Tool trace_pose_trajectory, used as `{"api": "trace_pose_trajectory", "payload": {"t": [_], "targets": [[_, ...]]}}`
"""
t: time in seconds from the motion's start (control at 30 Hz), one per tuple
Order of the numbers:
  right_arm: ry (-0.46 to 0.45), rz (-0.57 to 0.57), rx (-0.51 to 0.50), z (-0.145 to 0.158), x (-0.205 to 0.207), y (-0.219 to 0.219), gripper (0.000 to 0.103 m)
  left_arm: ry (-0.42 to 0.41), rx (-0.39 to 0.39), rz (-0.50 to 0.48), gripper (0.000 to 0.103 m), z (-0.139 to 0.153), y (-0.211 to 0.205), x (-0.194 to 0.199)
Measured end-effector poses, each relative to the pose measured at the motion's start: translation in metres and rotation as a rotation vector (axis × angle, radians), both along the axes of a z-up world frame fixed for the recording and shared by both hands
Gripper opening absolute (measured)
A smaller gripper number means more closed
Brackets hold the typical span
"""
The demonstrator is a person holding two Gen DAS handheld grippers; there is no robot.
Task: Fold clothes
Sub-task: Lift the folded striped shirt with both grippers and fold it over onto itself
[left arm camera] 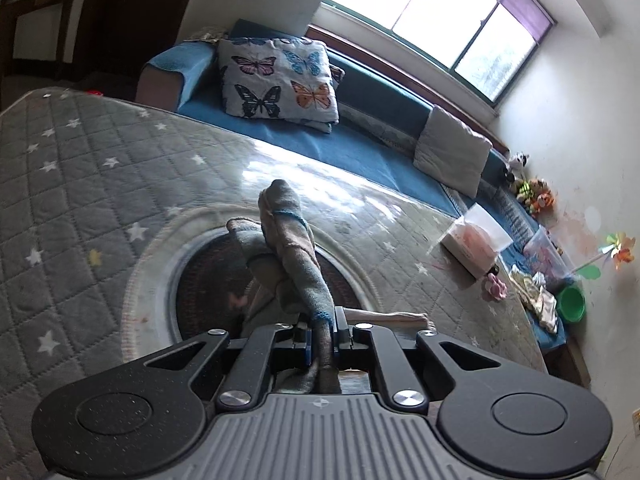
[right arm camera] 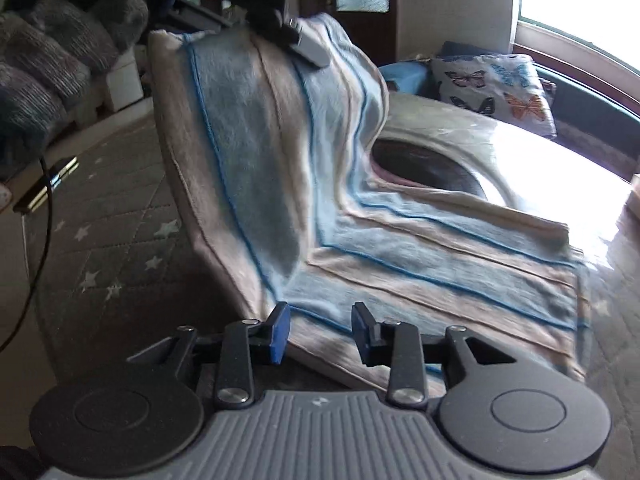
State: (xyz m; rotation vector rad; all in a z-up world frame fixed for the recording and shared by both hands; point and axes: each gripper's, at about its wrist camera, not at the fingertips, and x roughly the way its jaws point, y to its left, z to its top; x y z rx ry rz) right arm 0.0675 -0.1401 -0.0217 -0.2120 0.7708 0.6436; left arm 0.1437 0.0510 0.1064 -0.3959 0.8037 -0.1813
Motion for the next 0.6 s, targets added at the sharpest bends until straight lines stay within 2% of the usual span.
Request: {"api": "trace_pose_trajectory", "payload": {"t": [0.1,0.37,0.6], "targets": [[-0.025,-0.057,0.015,0.007,-0.001,-0.027,0.04,0.015,0.02,-0.021,0.009,0.0,-0.025,0.005],[-0.016,-0.214,0.028,0.002,0.007,-0.095,0.04,0.074,0.068,-0.049,0.009,-0.014,-0.089,0.023],[0.01,-0.212,0.054,-0.013,0.005,-0.107,0.04,0.11,0.15,-0.057,0.009,-0.032,-0.14,0.037]]}}
